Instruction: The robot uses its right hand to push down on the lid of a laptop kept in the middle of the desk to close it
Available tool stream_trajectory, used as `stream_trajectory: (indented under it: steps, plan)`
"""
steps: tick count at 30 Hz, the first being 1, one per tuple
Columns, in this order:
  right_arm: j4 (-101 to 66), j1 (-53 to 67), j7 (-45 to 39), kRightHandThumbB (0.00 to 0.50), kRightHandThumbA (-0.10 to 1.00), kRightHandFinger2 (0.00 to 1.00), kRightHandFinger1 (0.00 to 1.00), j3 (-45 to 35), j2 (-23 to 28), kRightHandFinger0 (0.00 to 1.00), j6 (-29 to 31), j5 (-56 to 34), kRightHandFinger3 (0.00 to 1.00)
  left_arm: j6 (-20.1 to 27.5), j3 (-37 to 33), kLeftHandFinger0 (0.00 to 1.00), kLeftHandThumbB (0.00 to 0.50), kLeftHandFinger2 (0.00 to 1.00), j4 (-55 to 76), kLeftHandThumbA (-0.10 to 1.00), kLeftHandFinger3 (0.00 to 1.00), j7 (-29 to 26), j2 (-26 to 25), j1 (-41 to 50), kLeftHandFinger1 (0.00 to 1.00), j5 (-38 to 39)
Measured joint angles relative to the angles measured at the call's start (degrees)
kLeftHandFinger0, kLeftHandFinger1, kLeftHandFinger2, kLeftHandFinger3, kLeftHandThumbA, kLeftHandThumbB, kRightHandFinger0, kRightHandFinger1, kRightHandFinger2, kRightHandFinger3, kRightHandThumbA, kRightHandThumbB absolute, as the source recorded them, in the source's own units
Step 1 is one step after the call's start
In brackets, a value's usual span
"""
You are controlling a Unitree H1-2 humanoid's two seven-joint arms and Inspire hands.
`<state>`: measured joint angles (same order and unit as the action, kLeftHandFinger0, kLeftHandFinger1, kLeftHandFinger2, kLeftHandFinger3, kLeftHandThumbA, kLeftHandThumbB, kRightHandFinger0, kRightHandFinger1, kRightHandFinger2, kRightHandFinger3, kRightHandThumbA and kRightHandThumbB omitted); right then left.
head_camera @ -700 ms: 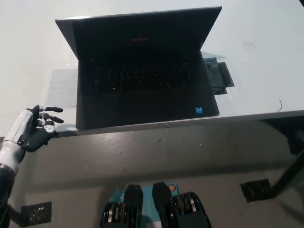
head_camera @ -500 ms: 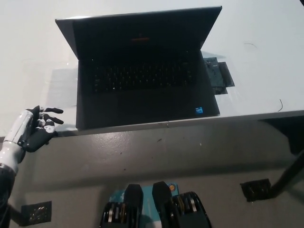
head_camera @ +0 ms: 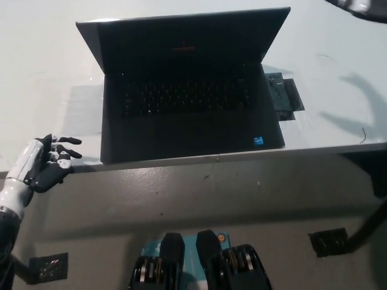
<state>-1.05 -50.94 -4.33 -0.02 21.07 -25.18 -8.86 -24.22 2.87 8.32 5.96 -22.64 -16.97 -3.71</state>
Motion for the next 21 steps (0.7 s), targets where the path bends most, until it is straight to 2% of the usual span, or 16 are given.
stream_trajectory:
  steps: [3,4,5,8,10,11,13,17,19,21]
  plan:
    - [4.2,-2.8,-0.2,0.231,1.00,0.81,0.84,1.8,-1.8,0.89,0.9,1.1,0.92,0.0,-0.2,0.31,0.013,0.48,0.0,-0.10,0.58,0.3,0.0,-0.1,0.38,-0.1]
    - [6.1,-3.7,-0.4,0.274,1.00,0.84,0.87,2.4,-2.4,0.94,1.6,1.5,0.95,0.0,-0.3,0.28,0.014,0.47,0.0,-0.10,0.58,0.3,0.0,-0.2,0.36,-0.2]
    - [8.3,-4.7,-0.6,0.263,1.00,0.84,0.87,3.2,-3.0,0.94,2.4,2.0,0.95,0.0,-0.3,0.29,0.013,0.48,0.0,-0.10,0.58,0.4,0.0,-0.2,0.38,-0.2]
    - [16.0,-7.9,-1.2,0.290,1.00,0.81,0.86,5.4,-4.4,0.94,4.2,3.1,0.91,-0.1,-0.4,0.28,0.011,0.48,0.0,-0.10,0.58,0.5,0.0,-0.3,0.37,-0.2]
    - [19.6,-9.5,-1.5,0.282,1.00,0.78,0.83,6.1,-5.4,0.91,5.3,3.6,0.88,-0.2,-0.4,0.28,0.009,0.47,0.0,-0.10,0.57,0.5,0.0,-0.4,0.37,-0.2]
    - [21.6,-10.1,-1.7,0.262,1.00,0.75,0.79,6.4,-5.8,0.87,6.0,3.9,0.88,-0.2,-0.4,0.25,0.008,0.46,0.0,-0.10,0.57,0.5,0.0,-0.5,0.35,-0.2]
    - [26.5,-11.9,-2.1,0.280,1.00,0.74,0.78,8.3,-6.5,0.87,8.0,5.2,0.87,-0.2,-0.6,0.27,0.001,0.47,0.0,-0.10,0.58,0.6,0.0,-0.6,0.36,-0.3]
    - [34.5,-14.3,-2.5,0.269,1.00,0.73,0.78,10.7,-7.4,0.87,11.2,7.4,0.86,-0.2,-1.3,0.31,0.002,0.49,0.0,-0.10,0.59,0.7,0.0,-1.0,0.38,-0.5]
    - [38.4,-15.4,-2.6,0.294,1.00,0.74,0.78,11.5,-7.7,0.86,12.8,8.5,0.85,-0.2,-1.5,0.33,0.002,0.51,0.0,-0.10,0.60,0.8,-0.1,-1.2,0.39,-0.6]
    - [41.5,-16.1,-2.6,0.266,1.00,0.76,0.79,12.2,-7.8,0.89,14.4,9.5,0.85,-0.1,-1.7,0.33,0.004,0.50,0.0,-0.10,0.59,0.8,-0.1,-1.2,0.39,-0.7]
